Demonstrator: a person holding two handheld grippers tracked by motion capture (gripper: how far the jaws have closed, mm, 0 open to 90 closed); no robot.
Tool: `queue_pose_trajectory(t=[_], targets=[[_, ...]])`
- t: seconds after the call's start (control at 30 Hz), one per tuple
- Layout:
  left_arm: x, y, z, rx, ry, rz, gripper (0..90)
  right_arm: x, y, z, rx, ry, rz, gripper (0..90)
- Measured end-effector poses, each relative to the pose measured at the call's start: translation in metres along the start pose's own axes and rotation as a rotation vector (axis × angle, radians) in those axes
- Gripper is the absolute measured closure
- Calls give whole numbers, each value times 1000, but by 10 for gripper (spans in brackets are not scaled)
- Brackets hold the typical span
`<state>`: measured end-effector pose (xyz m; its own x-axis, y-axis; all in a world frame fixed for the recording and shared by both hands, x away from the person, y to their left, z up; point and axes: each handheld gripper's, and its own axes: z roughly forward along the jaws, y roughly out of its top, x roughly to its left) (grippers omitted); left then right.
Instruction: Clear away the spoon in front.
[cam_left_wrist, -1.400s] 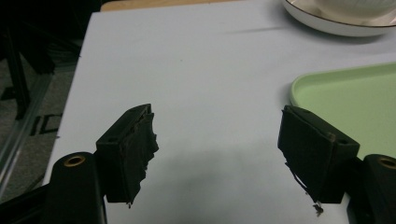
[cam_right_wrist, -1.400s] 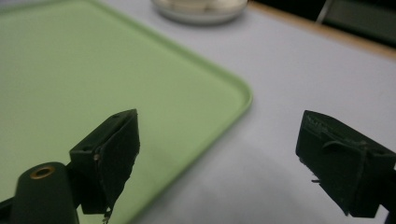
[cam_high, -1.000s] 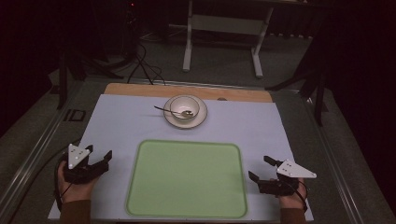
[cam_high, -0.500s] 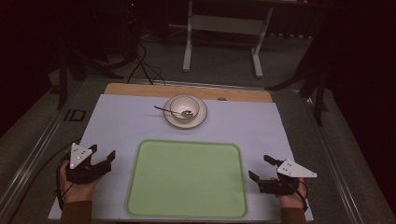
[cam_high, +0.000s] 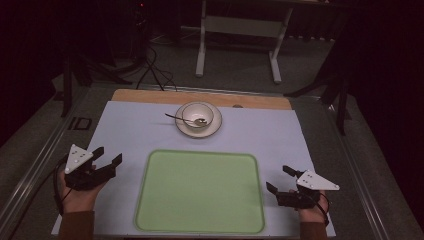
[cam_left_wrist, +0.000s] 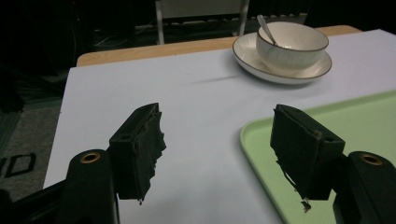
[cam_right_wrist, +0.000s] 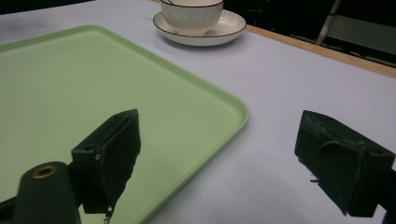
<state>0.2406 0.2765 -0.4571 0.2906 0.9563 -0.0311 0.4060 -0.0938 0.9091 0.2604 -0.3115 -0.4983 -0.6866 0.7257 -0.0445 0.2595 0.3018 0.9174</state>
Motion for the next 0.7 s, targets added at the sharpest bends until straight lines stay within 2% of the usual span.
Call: queue_pose_trajectory(t=[0.07,0.2,0.47,0.7], targets=[[1,4,1,-3,-9,-6,338,0,0,0,-2,0,1,140],[-1,12,7,2,-19,6,340,-1,0,0,-2,-1,0,140],[-5,24,20,15,-18,9,342,0,1,0,-7,-6,-2,140],[-9,35,32,17,-28,26,329,0,1,1,-2,-6,-1,140]])
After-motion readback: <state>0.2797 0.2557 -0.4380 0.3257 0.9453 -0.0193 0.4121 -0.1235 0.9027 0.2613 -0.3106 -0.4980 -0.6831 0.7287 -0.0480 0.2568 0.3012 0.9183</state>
